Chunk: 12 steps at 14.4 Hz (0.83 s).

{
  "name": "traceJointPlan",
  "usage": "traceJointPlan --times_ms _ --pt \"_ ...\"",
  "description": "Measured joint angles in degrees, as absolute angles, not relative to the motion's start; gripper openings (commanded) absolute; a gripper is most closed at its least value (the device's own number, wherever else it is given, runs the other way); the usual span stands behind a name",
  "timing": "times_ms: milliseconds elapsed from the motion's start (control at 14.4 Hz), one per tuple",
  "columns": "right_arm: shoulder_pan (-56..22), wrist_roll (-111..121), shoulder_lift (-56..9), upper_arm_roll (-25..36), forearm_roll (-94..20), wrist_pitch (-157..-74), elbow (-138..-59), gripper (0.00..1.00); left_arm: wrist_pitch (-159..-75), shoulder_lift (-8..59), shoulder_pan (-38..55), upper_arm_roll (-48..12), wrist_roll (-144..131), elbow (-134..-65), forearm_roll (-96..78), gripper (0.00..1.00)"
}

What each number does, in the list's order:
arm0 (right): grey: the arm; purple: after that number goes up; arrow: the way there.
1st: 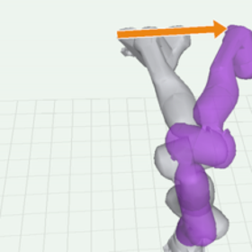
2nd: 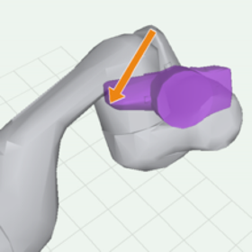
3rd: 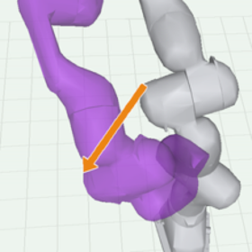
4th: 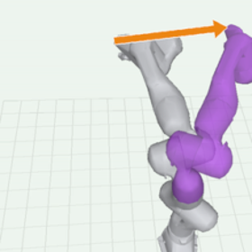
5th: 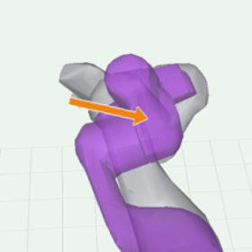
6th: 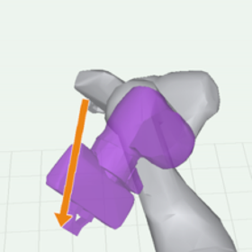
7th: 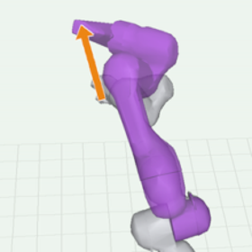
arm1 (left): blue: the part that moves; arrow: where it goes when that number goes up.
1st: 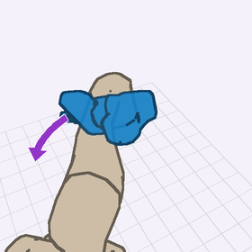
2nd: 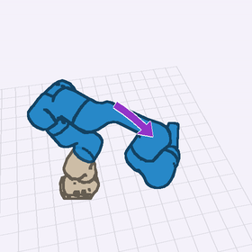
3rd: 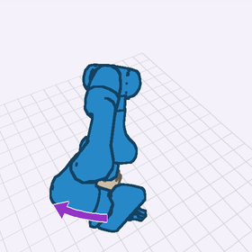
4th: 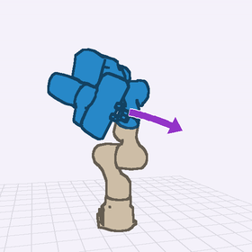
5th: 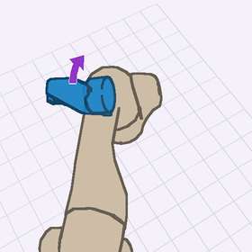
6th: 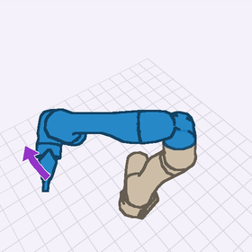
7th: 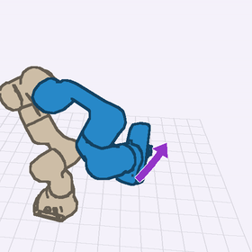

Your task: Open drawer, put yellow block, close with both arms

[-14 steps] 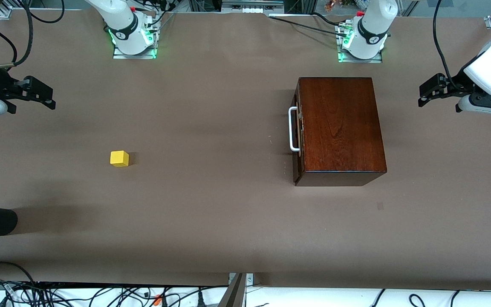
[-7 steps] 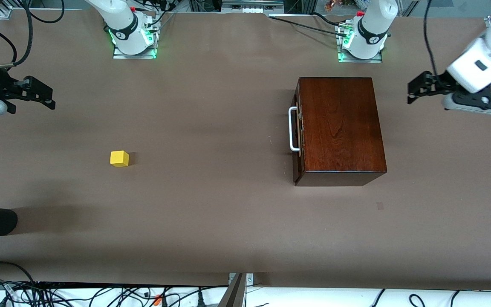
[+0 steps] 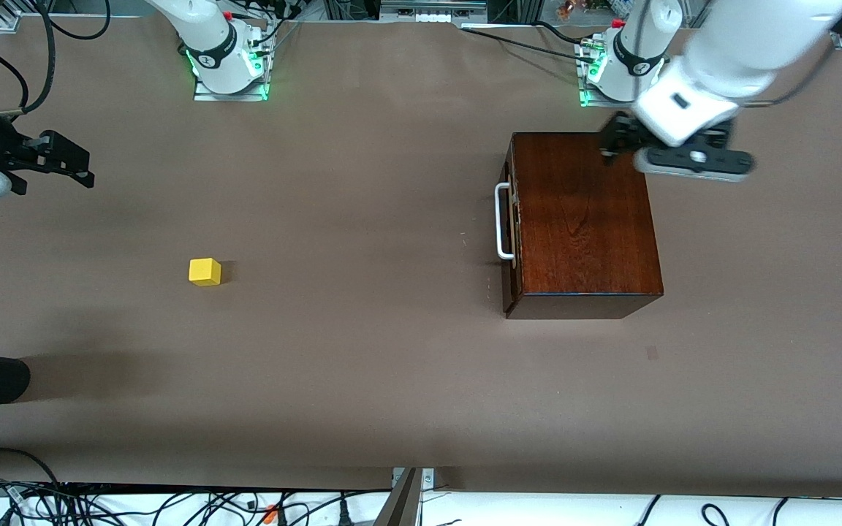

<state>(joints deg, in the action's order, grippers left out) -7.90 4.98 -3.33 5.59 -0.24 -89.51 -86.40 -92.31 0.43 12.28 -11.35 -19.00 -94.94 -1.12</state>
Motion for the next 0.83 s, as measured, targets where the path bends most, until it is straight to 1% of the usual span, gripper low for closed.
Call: traceJointPlan --times_ms 347,486,694,833 --pt "-7.88 4.98 -3.34 5.59 -0.24 -89.51 -86.4 1.0 -95.76 4.4 12.44 -24.01 -34.91 -94.94 3.24 1.0" --pt "-7.88 4.98 -3.34 5.59 -0.25 -89.52 -86.4 1.0 -96.85 6.13 13.17 -27.48 -40.1 -94.94 5.06 1.0" --pt "-7.87 4.98 -3.35 5.59 -0.25 -89.52 -86.4 1.0 -97.41 9.41 17.31 -28.46 -46.26 -94.95 8.59 1.0" --pt "-7.87 4.98 -3.35 5.59 -0.25 -89.52 -86.4 1.0 -99.18 11.75 19.04 -28.48 -48.83 -94.95 10.3 1.0"
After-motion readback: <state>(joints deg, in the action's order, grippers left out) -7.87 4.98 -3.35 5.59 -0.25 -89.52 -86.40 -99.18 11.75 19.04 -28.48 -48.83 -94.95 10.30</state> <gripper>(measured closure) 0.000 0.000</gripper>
